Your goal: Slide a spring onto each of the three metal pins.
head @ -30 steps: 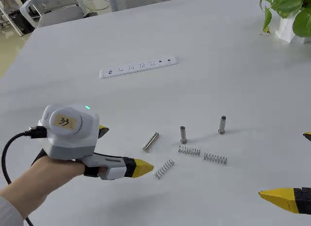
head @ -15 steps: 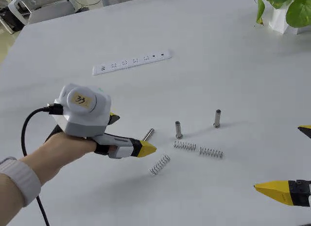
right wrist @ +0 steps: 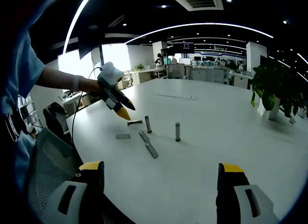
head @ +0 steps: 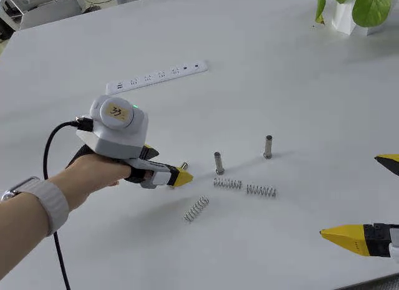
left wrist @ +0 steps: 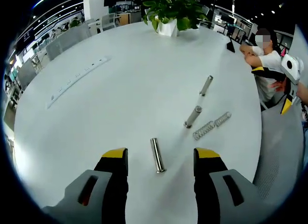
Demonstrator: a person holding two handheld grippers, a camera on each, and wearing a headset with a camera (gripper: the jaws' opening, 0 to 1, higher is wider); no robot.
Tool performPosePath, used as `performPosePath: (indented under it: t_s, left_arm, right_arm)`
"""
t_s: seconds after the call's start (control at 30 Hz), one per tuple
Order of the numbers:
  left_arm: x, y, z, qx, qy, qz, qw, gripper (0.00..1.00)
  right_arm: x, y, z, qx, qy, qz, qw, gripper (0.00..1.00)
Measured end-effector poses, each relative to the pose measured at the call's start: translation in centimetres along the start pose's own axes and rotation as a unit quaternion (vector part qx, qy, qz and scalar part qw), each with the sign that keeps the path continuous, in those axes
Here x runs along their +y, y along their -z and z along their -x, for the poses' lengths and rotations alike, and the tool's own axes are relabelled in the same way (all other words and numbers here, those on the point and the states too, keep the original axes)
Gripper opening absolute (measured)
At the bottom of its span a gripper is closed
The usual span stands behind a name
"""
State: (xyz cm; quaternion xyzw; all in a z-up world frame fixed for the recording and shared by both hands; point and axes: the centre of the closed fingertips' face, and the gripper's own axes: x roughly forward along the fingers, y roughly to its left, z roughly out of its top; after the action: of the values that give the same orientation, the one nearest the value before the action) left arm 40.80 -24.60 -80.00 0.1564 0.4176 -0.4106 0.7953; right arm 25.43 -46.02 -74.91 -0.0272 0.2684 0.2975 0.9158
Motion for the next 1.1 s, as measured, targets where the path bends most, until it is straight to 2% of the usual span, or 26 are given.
performPosePath:
  t_s: [0.23, 0.53, 0.83, 1.1]
  left_arm:
    - [0.4, -0.4, -1.0, 0.006, -0.003, 0.016, 0.9999, 0.34]
    - [0.7, -0.1, -2.2, 0.025, -0.007, 0.021, 0.9994, 0.22]
    - [1.1, 0.5, -2.9, 0.042, -0.005, 0.040, 0.9983, 0.12]
    - [1.2, 0.9, -3.4, 0.054, -0.003, 0.056, 0.9970, 0.09]
  right_arm:
    - [0.1, 0.3, 0.0, 0.003, -0.002, -0.005, 1.0000, 0.97]
    - [0.1, 0.5, 0.0, 0.004, 0.000, -0.012, 0.9999, 0.97]
    - [-0.1, 0.8, 0.3, 0.006, 0.006, -0.018, 0.9998, 0.96]
    - [0.0, 1.2, 0.4, 0.009, 0.008, -0.022, 0.9997, 0.95]
